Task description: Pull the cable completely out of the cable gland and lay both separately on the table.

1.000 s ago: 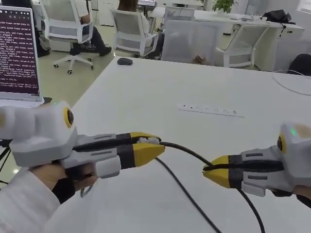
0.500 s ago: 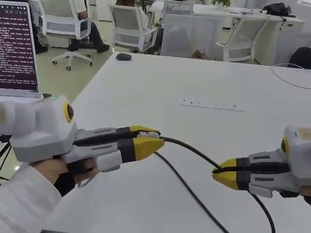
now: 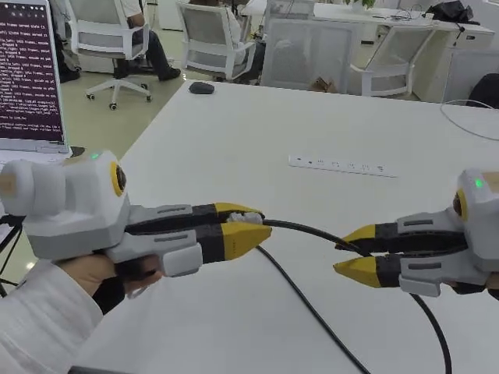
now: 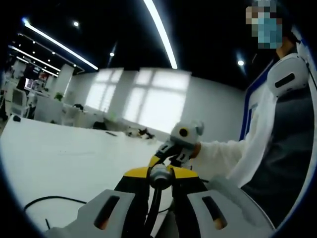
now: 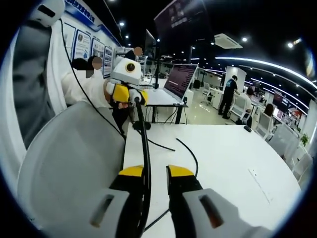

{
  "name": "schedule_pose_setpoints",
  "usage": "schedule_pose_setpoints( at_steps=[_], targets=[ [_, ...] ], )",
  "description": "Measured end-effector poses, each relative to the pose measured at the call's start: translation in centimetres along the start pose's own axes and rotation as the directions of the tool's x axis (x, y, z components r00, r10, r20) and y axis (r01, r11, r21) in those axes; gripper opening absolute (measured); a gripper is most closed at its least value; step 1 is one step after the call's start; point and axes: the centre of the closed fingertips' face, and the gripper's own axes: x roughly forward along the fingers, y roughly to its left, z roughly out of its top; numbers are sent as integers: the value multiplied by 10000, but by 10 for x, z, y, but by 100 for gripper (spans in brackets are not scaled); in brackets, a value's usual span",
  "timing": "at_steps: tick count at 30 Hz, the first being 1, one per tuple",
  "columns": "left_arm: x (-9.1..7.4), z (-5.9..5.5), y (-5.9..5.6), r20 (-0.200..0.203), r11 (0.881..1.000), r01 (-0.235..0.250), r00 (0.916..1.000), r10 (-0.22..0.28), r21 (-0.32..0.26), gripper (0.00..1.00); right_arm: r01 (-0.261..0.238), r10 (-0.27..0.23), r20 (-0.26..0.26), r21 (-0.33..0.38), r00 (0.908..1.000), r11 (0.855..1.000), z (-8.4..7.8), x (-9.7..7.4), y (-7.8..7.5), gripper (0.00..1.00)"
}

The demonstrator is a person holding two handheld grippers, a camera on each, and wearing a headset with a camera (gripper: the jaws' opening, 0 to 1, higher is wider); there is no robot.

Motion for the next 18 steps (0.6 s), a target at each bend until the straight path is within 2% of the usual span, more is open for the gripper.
schedule_pose_setpoints(
  at_steps=[4,8,10,15,18],
  targets=[
    [0,-3,1,-129,10000,5,9999,-5,-28,17,-336,361,657,-377,9972,9987,30,7,8,17],
    [1,-4,0,-198,10000,50,9998,-50,-33,17,-395,452,699,-804,9965,9960,44,16,15,13],
    [2,-6,-1,-270,10000,72,9996,-73,-27,17,-461,554,925,-998,9942,9939,51,20,20,12],
    [3,-8,-3,-363,9999,164,9992,-163,24,17,-648,717,875,-793,9936,9947,48,27,22,12],
    [3,-8,-4,-381,9999,166,9991,-165,44,17,-743,806,850,-749,9931,9944,46,27,24,7]
  ],
)
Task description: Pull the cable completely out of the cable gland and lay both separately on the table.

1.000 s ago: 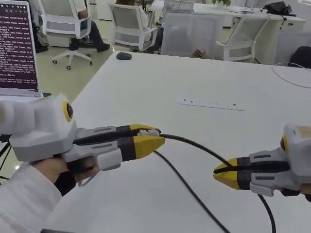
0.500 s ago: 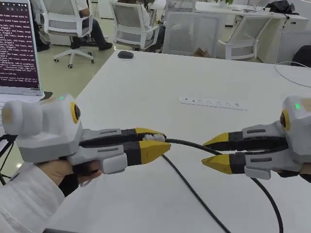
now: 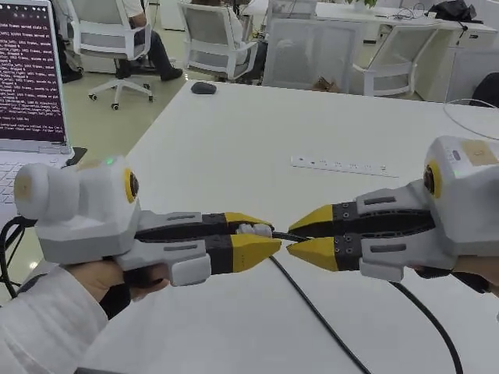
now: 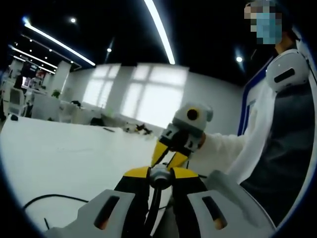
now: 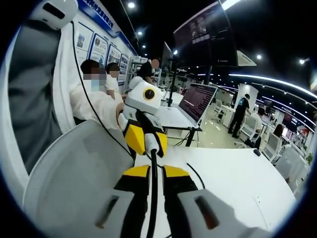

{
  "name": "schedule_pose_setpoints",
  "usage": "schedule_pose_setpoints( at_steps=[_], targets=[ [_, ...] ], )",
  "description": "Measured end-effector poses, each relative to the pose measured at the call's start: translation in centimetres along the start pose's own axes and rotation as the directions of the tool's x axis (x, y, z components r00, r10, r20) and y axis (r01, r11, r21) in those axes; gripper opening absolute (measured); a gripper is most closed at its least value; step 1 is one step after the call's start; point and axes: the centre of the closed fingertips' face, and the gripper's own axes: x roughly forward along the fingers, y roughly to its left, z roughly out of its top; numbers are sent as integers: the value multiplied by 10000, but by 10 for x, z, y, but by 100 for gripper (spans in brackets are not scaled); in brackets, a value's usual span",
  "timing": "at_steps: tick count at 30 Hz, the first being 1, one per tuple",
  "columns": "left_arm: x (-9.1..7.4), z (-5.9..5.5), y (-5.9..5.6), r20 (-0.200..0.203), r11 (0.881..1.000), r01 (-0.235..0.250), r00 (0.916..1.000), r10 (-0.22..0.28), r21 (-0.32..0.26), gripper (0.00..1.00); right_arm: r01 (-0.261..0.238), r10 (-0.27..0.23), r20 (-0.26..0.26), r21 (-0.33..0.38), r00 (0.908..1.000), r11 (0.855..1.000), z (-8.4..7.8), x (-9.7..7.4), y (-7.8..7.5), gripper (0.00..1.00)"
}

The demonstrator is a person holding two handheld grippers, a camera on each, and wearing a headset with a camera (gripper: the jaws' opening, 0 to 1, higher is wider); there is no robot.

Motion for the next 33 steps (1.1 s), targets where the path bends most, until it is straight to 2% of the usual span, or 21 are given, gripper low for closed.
schedule_pose_setpoints(
  at_steps=[8,16,20,27,33],
  targets=[
    [-2,1,2,41,10000,-78,10000,78,-57,17,-9,9,58,-39,10000,10000,1,1,0,4],
    [-1,-3,0,-96,9999,3,10000,-5,-136,17,-38,38,-5,-139,10000,9999,-3,-1,0,4],
    [-2,-2,2,-24,9999,-73,10000,73,-151,17,85,-86,-33,-66,10000,9999,-7,-6,-3,4],
    [-4,1,5,182,9989,-133,9997,141,-448,17,461,-459,-197,106,9988,9989,-23,-18,-10,4],
    [-6,4,8,350,9988,-266,9990,280,-406,17,954,-926,-736,346,9930,9948,-46,-33,-17,4]
  ],
)
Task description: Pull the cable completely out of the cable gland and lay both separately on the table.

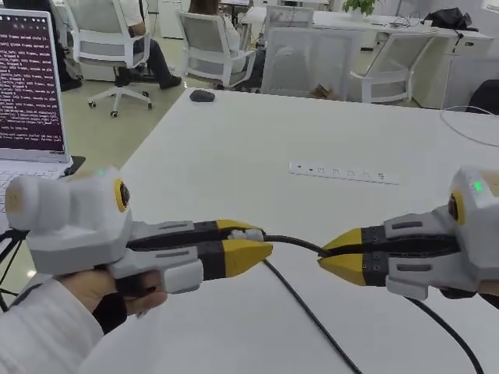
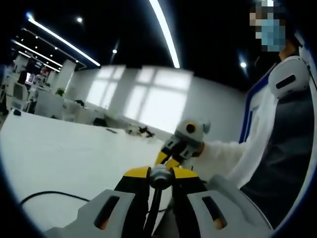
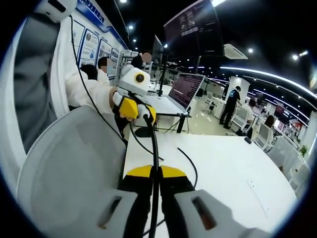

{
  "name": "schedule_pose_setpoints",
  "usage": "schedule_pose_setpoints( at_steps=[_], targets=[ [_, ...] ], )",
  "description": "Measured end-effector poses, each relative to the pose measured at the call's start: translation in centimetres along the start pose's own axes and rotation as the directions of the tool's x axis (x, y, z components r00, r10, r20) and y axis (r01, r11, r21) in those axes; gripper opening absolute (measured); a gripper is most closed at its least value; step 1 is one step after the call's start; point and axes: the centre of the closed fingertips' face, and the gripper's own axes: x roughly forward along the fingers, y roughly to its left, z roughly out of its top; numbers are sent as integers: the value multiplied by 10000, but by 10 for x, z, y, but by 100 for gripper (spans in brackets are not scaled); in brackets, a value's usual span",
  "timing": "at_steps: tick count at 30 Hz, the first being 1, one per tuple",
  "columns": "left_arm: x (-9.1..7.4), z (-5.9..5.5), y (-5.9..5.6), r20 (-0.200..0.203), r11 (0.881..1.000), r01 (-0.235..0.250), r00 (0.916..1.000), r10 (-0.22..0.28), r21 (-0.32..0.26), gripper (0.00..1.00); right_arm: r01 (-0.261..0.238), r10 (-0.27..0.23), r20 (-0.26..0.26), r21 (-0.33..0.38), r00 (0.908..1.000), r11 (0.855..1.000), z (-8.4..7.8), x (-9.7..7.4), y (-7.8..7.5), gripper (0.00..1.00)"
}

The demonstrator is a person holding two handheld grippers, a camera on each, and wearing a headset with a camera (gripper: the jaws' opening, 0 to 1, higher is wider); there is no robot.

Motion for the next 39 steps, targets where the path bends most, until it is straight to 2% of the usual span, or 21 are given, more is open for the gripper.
schedule_pose_setpoints(
  at_steps=[5,12,19,23,26,30,33,38,39],
  targets=[
    [-1,5,1,218,9999,-59,9997,57,95,17,321,-316,-160,378,9994,9988,-16,-12,-6,4],
    [-4,8,5,345,9995,-286,9990,281,139,17,512,-470,-435,1004,9979,9936,-42,-19,-10,5],
    [-1,3,5,98,9987,-322,9994,319,402,17,586,-531,-519,1119,9972,9920,-46,-15,-12,5],
    [-2,4,7,131,9983,-414,9991,409,410,17,683,-616,-654,1060,9960,9920,-44,-15,-15,6],
    [-2,4,8,131,9980,-460,9989,455,428,17,641,-585,-906,594,9942,9962,-44,-15,-17,9],
    [-1,1,8,-25,9973,-508,9987,510,525,17,643,-603,-878,431,9943,9970,-36,-15,-19,13],
    [0,-1,7,-112,9975,-462,9988,468,537,17,591,-580,-715,139,9958,9982,-24,-13,-19,15],
    [2,-4,7,-266,9978,-404,9988,418,535,17,73,-111,-581,-645,9983,9979,-5,0,-10,19],
    [2,-5,7,-292,9977,-398,9987,414,548,17,-71,31,-469,-855,9989,9963,3,4,-7,20]
  ],
)
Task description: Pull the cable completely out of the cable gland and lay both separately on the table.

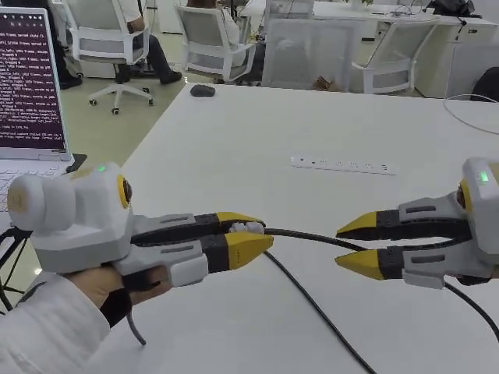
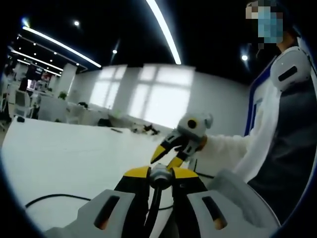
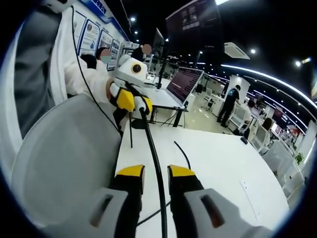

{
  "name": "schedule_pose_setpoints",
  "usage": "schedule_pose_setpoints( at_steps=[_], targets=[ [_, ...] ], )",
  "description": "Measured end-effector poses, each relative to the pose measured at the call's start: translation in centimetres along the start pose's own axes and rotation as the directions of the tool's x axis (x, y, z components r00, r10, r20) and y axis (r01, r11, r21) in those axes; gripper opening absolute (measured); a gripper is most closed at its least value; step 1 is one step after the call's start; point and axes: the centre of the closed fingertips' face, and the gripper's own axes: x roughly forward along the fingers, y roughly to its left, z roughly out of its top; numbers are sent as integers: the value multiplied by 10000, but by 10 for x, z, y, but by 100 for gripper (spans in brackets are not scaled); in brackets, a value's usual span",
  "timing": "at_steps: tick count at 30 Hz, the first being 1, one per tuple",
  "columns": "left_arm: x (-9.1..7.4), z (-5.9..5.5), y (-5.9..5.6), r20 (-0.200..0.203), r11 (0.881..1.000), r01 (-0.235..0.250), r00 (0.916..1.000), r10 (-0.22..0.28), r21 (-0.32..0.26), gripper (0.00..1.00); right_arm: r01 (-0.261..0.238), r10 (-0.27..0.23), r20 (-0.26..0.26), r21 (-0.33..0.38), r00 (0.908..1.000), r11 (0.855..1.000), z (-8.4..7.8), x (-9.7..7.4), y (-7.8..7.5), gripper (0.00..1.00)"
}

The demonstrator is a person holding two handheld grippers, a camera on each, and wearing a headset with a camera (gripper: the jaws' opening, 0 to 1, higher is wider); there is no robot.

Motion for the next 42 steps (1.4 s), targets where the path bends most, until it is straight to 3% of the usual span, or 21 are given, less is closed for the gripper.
schedule_pose_setpoints(
  at_steps=[7,13,18,21,27,37,42],
  targets=[
    [0,-2,1,-125,10000,0,9999,1,15,17,-713,777,699,-897,9945,9934,41,19,17,20],
    [1,-4,0,-170,10000,37,9998,-37,6,17,-720,819,1019,-981,9914,9926,52,33,18,17],
    [2,-4,-3,-206,9999,154,9997,-153,27,17,-806,913,1084,-995,9899,9918,52,35,21,9],
    [3,-5,-5,-272,9996,266,9993,-263,123,17,-766,852,865,-976,9926,9923,46,36,21,7],
    [4,-7,-7,-376,9993,358,9987,-354,88,17,-482,560,946,-828,9939,9954,46,33,22,6],
    [2,0,-9,-5,9994,332,9994,-332,120,17,72,-46,1077,-237,9942,9997,42,19,17,5],
    [0,5,-11,190,9992,364,9991,-367,148,17,408,-414,746,102,9963,9991,33,9,15,5]
  ],
)
